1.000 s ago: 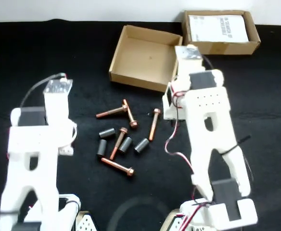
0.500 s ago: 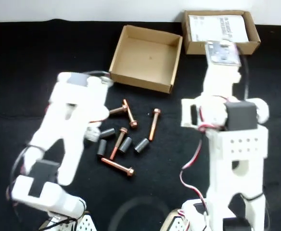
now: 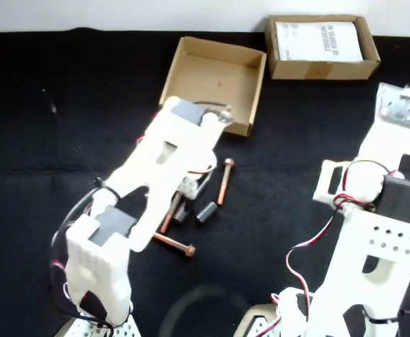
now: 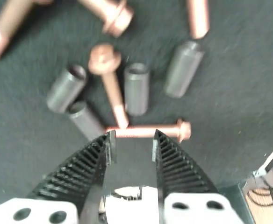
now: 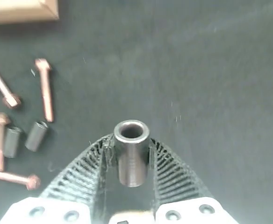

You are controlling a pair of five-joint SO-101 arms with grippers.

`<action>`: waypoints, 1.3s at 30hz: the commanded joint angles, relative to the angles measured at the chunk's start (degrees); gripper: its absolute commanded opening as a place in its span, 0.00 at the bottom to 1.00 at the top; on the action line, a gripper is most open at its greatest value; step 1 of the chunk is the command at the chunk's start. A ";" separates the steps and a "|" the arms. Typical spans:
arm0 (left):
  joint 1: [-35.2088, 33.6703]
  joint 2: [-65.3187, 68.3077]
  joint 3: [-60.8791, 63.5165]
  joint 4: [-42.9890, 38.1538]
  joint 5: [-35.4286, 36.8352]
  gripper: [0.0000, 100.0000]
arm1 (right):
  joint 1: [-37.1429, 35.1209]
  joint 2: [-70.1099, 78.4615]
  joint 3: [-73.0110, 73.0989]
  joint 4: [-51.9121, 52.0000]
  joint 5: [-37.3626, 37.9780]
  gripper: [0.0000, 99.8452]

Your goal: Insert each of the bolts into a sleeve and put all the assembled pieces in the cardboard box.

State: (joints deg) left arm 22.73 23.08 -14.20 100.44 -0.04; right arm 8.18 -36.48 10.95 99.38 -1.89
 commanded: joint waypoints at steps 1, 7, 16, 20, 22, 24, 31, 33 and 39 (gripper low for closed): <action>1.54 2.42 -8.66 0.70 2.90 0.14 | 0.66 -3.30 7.69 -2.95 0.70 0.01; 3.91 10.77 -20.88 0.70 7.30 0.19 | 0.66 -6.64 18.24 -9.19 0.70 0.01; 6.11 24.13 -36.26 0.44 7.38 0.19 | 0.66 -6.46 20.09 -12.70 0.70 0.01; 5.41 30.81 -44.62 0.44 7.38 0.19 | 0.66 -6.46 20.09 -12.70 0.70 0.01; 4.88 33.63 -48.57 0.44 7.38 0.19 | 0.66 -6.46 20.09 -12.70 0.70 0.01; 4.44 36.26 -52.00 0.44 7.38 0.19 | 0.66 -6.46 20.09 -12.70 0.79 0.01; 3.47 42.59 -58.77 0.44 7.38 0.19 | 0.66 -6.46 20.09 -12.79 0.79 0.01; 3.03 44.18 -60.62 0.44 7.38 0.19 | 0.66 -6.46 20.09 -12.79 0.79 0.01; 2.86 48.48 -65.45 -1.49 7.47 0.19 | 0.66 -6.46 20.09 -12.79 0.79 0.01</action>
State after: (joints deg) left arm 26.42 71.08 -76.53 100.44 7.08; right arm 8.26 -41.32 31.16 87.34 -1.63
